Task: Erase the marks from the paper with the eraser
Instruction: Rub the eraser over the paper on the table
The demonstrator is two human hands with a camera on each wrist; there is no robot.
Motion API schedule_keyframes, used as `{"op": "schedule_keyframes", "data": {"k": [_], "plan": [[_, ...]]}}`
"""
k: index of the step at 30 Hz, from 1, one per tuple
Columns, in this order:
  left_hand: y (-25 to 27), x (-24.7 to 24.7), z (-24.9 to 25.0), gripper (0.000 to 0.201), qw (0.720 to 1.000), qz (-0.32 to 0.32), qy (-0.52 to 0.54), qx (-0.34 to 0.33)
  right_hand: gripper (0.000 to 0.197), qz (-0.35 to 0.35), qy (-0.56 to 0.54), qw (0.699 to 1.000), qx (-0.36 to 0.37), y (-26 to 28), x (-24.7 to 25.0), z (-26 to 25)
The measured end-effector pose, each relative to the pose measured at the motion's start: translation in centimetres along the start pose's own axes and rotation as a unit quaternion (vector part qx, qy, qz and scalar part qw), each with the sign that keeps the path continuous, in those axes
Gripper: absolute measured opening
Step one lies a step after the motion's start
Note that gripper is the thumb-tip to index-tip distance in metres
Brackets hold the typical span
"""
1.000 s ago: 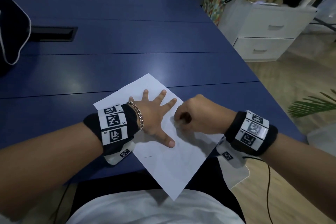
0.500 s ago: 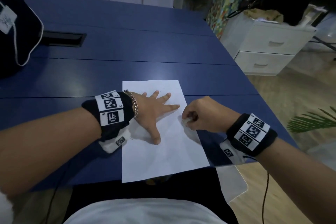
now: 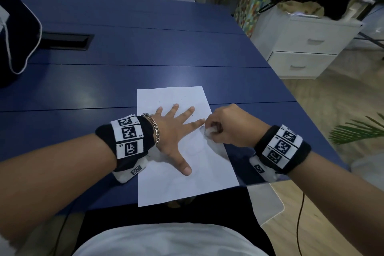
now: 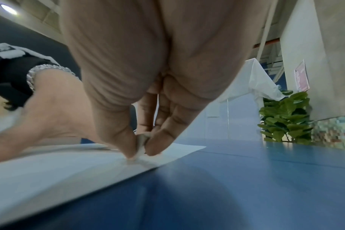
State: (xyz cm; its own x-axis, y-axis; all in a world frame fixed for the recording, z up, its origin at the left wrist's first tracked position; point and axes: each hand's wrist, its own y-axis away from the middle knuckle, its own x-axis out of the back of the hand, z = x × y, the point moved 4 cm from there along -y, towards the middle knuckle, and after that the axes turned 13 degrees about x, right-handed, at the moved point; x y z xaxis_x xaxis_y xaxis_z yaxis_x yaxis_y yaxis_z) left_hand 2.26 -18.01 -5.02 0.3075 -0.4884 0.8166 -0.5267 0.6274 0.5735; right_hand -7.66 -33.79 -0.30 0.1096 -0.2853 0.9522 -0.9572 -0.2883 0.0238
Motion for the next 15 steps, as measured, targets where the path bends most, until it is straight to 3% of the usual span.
{"op": "schedule_keyframes", "data": {"k": [4, 9, 13, 15], "plan": [[0.2, 0.0, 0.1, 0.155, 1.000, 0.004, -0.004, 0.005, 0.017, -0.095, -0.046, 0.994, 0.007, 0.7, -0.7, -1.0], [-0.1, 0.1, 0.1, 0.156, 1.000, -0.002, -0.006, 0.002, 0.012, -0.003, -0.007, 1.000, -0.019, 0.3, 0.1, 0.4], [0.0, 0.1, 0.1, 0.156, 1.000, -0.004, -0.007, 0.008, 0.010, -0.082, -0.048, 0.996, -0.005, 1.1, -0.9, -1.2], [0.1, 0.1, 0.2, 0.155, 1.000, -0.005, -0.006, 0.008, 0.011, -0.070, -0.043, 0.996, -0.017, 1.1, -0.7, -1.0]]}}
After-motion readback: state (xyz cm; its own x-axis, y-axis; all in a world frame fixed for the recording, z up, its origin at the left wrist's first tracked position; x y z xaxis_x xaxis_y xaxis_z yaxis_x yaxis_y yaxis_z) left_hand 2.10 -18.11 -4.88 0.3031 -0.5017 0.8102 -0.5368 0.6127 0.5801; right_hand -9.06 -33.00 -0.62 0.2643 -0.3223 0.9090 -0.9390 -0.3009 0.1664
